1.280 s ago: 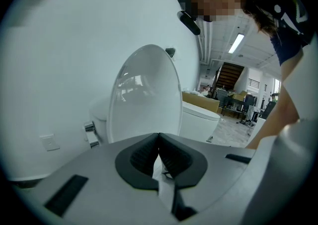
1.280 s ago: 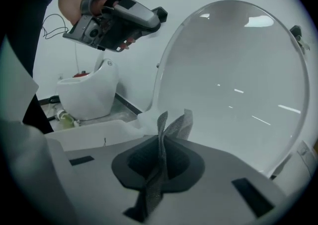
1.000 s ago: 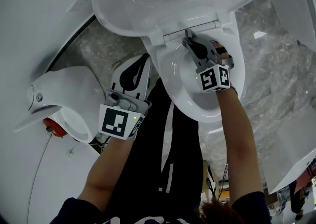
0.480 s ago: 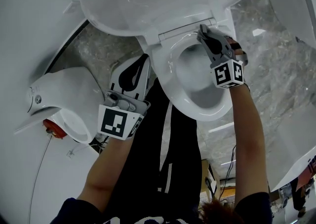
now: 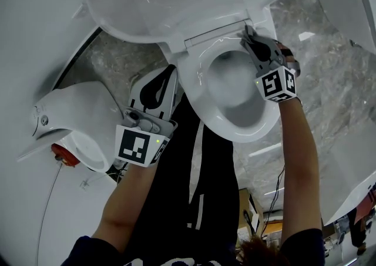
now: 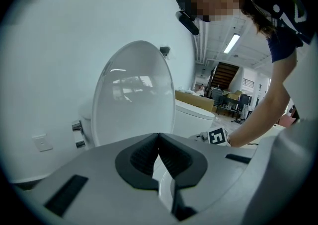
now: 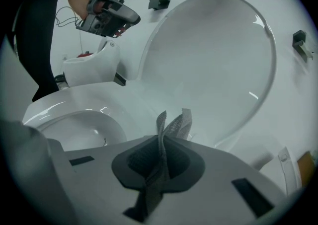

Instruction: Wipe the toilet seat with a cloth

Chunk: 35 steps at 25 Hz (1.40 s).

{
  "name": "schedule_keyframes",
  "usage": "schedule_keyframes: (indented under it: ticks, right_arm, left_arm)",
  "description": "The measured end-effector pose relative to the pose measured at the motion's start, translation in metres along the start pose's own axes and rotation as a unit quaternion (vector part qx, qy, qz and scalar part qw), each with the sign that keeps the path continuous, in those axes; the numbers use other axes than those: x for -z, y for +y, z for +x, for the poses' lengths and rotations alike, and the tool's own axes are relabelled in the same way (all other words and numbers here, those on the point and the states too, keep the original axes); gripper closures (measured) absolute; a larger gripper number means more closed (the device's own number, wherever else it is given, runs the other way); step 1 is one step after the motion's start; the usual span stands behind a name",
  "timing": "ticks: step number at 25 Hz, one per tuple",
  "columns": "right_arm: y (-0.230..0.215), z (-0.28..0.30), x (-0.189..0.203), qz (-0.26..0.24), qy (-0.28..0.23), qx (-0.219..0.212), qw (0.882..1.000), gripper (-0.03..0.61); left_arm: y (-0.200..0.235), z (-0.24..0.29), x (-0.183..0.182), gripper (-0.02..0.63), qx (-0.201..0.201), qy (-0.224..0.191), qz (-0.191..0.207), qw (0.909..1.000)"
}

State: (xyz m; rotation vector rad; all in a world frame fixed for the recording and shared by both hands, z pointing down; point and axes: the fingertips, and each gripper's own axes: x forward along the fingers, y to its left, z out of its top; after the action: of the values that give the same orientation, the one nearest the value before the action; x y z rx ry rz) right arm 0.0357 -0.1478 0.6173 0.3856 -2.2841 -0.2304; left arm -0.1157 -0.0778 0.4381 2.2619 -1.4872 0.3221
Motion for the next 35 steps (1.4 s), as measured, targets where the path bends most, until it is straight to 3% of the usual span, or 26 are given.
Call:
schedule_keyframes:
  ticks: [9,22,35]
  right_arm:
    - [-0.008,-0.019,0.027,0.015,0.035,0.013,0.999,0.549]
    - [-0.006,-0.052,0.064,0.089,0.074,0.036,0.993,0.549]
    - [0.04,-0.082,0.089,0.077,0.082,-0.012,0.994,0.55]
  left_arm:
    - [-0.006,-0.002,0.002,0.604,0.006,0.004,0.008,0.9999]
    - [-0.028,-0.001,0.003,0.604,0.025,0.006,0.016,0.9995]
    - [-0.045,-0.002,0.007,0.604,0.042,0.009,0.022,0.9988]
